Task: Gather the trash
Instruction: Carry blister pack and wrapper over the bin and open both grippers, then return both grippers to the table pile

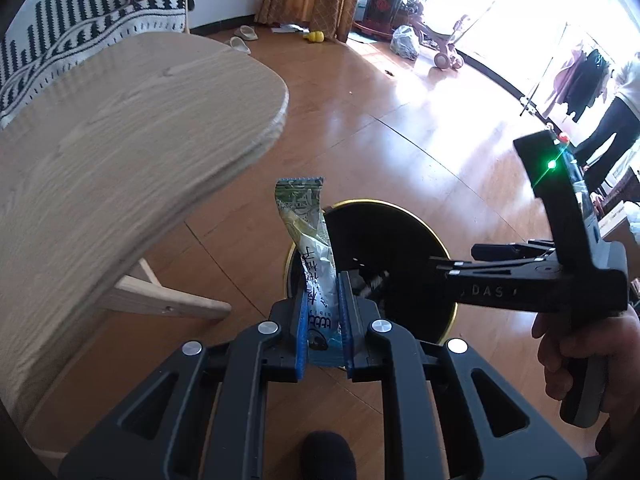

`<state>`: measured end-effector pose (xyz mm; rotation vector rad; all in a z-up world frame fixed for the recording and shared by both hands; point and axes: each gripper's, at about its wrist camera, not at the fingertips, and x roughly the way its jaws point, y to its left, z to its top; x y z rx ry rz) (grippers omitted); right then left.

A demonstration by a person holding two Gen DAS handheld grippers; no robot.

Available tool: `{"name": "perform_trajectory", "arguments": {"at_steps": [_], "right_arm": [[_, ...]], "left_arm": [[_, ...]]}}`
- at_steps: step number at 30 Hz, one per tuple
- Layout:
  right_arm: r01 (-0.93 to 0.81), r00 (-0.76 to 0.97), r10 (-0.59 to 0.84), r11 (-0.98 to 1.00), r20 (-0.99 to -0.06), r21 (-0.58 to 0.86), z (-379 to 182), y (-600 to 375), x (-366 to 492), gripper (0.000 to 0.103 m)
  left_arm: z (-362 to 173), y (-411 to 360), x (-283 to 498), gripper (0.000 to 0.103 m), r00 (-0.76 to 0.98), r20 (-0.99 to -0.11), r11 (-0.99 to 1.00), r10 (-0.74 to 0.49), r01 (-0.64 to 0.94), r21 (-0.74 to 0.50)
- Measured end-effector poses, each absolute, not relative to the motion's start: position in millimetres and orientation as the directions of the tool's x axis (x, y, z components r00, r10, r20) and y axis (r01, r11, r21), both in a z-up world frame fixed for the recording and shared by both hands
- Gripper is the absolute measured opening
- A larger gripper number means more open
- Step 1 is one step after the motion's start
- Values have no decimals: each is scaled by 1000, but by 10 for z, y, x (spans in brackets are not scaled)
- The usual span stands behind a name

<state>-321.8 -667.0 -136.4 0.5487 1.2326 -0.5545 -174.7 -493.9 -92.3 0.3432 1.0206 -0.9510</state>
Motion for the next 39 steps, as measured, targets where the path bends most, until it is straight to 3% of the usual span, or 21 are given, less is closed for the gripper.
{"name": "perform_trajectory", "arguments": {"at_steps": [15,17,19,20,26,33,39], "right_arm": [[743,290,-171,661,-942,109,-1114,-6886,-3455,74],[741,302,-180,663,-936,111,-1065,-6866,-3444,75],[738,310,-182,665,-933,115,-1032,-6853,-3431,75],[736,313,-185,667,-932,115,-1011,-6846,-3421,75],[735,323,-221,671,-920,97,-893,-6789,-3361,76],[708,356,-278,703,-892,64,-658,-6572,-3119,76],[622,451,-278,780,-848,76,-351,-6037,-2589,79]], "left_arm": [[-1475,-5458,-1927,15,21,-858,462,-513,849,-255],[-1487,-5493,-1959,24,18,-856,457,-517,851,-259],[-1498,-5504,-1974,59,12,-851,448,-526,854,-265],[-1492,-5515,-1977,64,17,-849,448,-528,855,-261],[-1399,-5452,-1930,66,45,-841,456,-539,855,-247],[-957,-5023,-1704,87,150,-816,492,-559,852,-180],[-408,-4339,-1322,92,307,-751,561,-585,822,-102]]}}
